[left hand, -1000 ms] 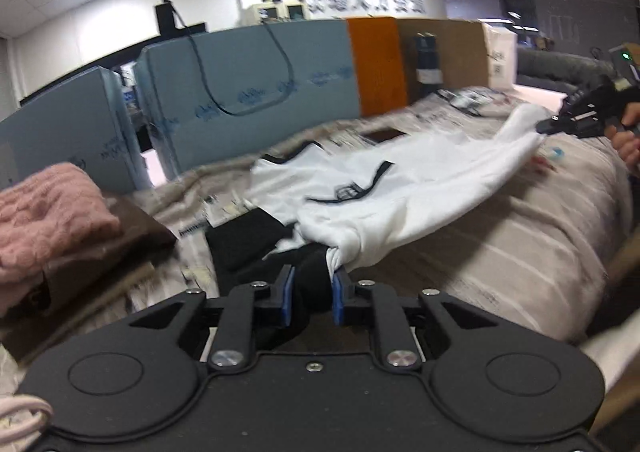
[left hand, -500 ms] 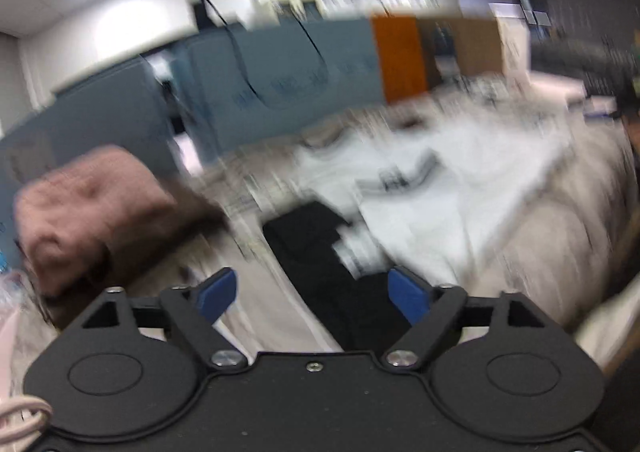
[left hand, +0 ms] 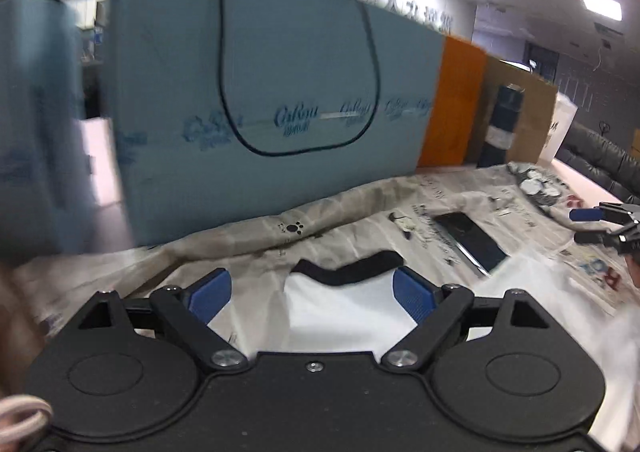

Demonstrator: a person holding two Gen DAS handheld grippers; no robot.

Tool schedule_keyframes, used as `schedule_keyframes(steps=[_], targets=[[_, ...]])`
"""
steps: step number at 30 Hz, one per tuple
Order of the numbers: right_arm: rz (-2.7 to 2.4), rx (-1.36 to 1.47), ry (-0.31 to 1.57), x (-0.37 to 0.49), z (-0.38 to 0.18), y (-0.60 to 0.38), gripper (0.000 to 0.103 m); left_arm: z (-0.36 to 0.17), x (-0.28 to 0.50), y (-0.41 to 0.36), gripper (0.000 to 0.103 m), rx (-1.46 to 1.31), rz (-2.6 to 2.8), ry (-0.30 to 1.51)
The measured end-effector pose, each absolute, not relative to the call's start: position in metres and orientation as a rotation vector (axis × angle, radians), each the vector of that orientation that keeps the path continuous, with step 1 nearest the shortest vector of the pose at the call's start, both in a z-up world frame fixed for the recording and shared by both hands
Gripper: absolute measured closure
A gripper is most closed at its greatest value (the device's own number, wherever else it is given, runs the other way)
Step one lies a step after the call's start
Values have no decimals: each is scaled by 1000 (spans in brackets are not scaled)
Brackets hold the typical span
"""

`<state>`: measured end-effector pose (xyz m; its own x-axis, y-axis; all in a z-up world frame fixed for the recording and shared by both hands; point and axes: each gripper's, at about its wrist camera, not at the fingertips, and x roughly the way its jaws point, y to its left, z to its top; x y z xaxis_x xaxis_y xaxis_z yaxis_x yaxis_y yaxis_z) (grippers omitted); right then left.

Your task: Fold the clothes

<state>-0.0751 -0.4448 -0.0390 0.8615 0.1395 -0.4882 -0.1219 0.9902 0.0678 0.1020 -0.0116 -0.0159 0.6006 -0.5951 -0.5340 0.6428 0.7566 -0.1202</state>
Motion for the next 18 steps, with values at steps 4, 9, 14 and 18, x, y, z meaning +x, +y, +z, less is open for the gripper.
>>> schedule_keyframes(steps=[4,9,14,18], targets=[[188,38,602,-37,-59,-455,29,-41,143,-43,15,148,-726,707],[194,34,671,-13,-78,-464,32,-70,152,-59,47,214,-775,761],[282,-16,728,-9,-77,-460,62,-72,146,-60,83,225,-848,701],[316,-92,748,-11,-68,-452,92,-57,134,-51,94,205,-878,608]])
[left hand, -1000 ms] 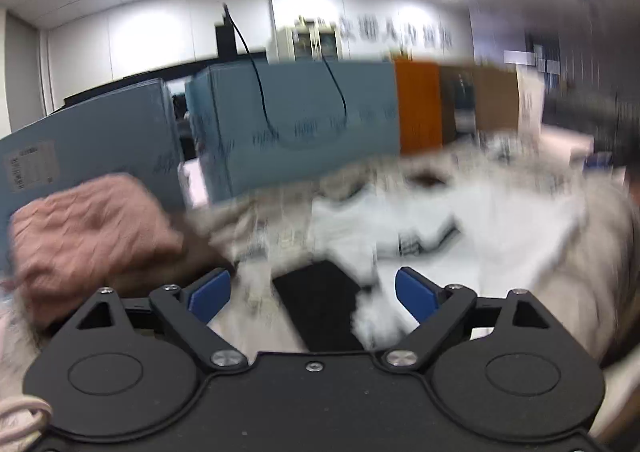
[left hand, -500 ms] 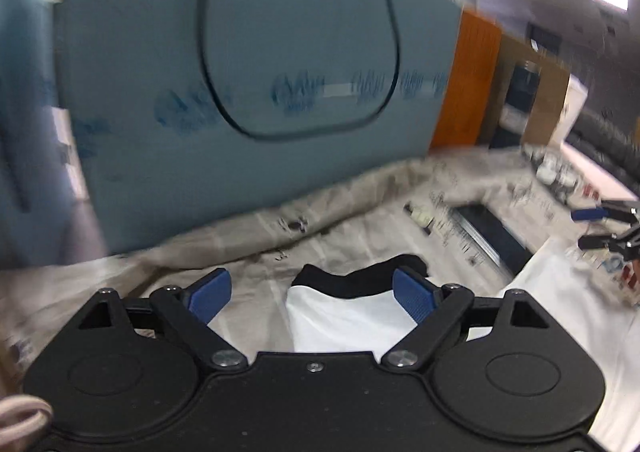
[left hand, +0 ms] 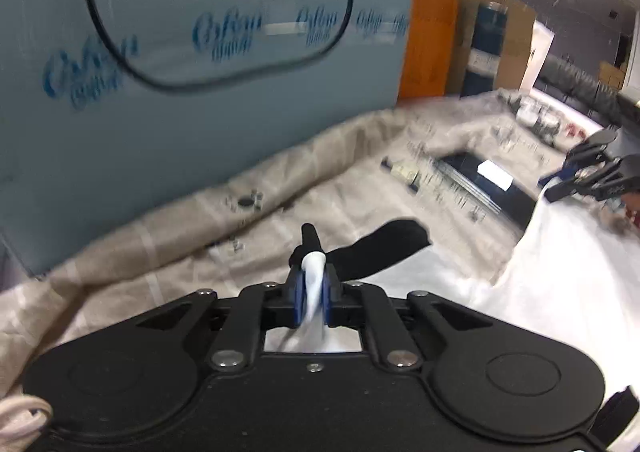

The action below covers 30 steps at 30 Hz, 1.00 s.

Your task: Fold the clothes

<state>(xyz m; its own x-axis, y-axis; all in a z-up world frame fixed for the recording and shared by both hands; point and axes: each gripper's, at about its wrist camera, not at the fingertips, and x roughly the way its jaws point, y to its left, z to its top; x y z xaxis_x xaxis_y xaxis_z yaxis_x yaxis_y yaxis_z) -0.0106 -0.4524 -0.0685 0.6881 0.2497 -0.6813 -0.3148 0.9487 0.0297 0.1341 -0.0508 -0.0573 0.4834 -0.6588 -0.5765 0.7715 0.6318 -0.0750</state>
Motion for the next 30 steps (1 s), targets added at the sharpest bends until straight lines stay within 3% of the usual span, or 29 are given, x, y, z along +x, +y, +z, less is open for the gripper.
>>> schedule_keyframes(steps=[13,19,24,27,30], targets=[[275,-138,496,-78,-20,-441,95,13,0,23,94,115,-994,194],[199,-77,401,-131,-26,-431,95,-2,-64,55,93,106,-1049,167],[167,35,401,-171,-43,-428,94,-26,-102,63,92,130,-1095,259],[141,120,425,-189,-52,-430,83,-41,-112,67,91,143,-1114,355],[92,192,411,-207,-53,-432,66,-43,-127,72,69,163,-1150,377]])
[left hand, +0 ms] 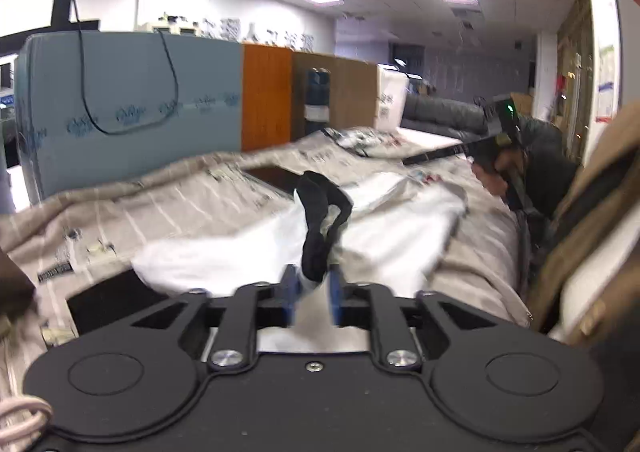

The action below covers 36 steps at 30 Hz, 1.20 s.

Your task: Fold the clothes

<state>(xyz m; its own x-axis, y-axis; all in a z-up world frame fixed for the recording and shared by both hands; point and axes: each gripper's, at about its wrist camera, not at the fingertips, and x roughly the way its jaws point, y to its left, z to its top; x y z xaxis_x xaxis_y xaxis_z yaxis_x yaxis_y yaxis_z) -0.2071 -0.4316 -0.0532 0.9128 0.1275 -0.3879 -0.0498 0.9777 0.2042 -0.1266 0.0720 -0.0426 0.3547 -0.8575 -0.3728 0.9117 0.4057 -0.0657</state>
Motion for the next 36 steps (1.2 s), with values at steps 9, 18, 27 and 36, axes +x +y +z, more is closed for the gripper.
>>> schedule_keyframes(steps=[9,18,27,36], targets=[[-9,498,419,-211,-52,-429,47,-17,-112,28,22,47,-1189,299],[6,708,543,-211,-55,-429,48,-40,-99,-45,21,251,-1253,472],[-111,983,730,-168,-77,-413,37,-61,-99,-43,18,211,-1287,573],[-323,1007,722,-149,-84,-414,93,-67,-95,-40,14,180,-1297,597]])
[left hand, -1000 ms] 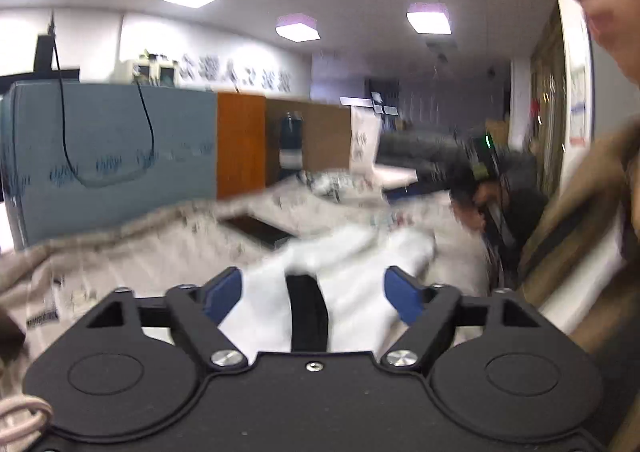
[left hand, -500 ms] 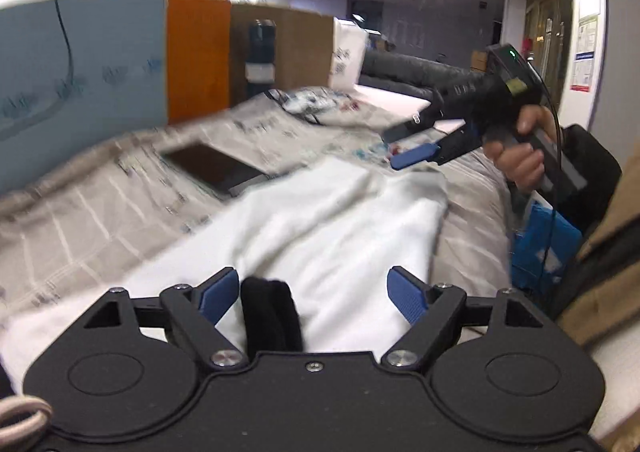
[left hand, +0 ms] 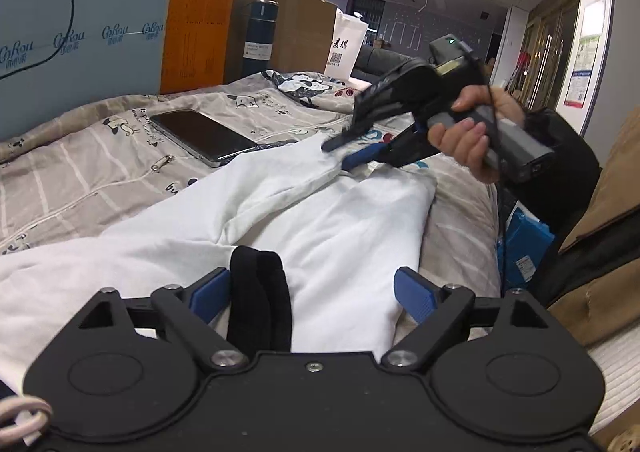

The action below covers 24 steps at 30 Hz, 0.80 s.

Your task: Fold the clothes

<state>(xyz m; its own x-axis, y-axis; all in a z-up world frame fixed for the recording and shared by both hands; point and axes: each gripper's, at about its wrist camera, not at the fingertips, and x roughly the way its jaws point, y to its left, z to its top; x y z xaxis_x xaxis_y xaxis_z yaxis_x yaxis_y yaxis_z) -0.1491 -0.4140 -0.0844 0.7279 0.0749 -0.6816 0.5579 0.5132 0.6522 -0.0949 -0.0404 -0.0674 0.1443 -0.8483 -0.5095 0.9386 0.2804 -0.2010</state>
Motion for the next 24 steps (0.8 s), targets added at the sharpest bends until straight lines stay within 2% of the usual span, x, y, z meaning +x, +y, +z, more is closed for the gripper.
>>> schedule_keyframes(steps=[1,4,6,9,12,15,17,18,21,24], targets=[[-329,983,692,-149,-82,-413,97,-67,-94,-40,14,177,-1297,598],[-269,832,494,-157,-66,-409,100,-67,-94,-41,14,179,-1299,599],[-272,743,472,-159,-59,-408,100,-65,-97,-43,14,199,-1296,595],[-269,633,493,-161,-64,-410,100,-64,-103,-48,12,253,-1292,595],[-252,676,613,-163,-82,-422,100,-63,-110,-52,12,314,-1286,601],[-190,692,673,-179,-87,-430,95,-51,-115,-50,12,325,-1266,572],[-163,680,651,-190,-80,-436,84,-38,-121,-53,12,308,-1237,513],[-167,678,623,-196,-75,-439,74,-31,-125,-59,12,303,-1226,478],[-162,635,599,-193,-66,-446,54,-19,-144,-88,11,296,-1228,402],[-122,595,619,-172,-69,-455,49,-24,-171,-138,11,361,-1276,369]])
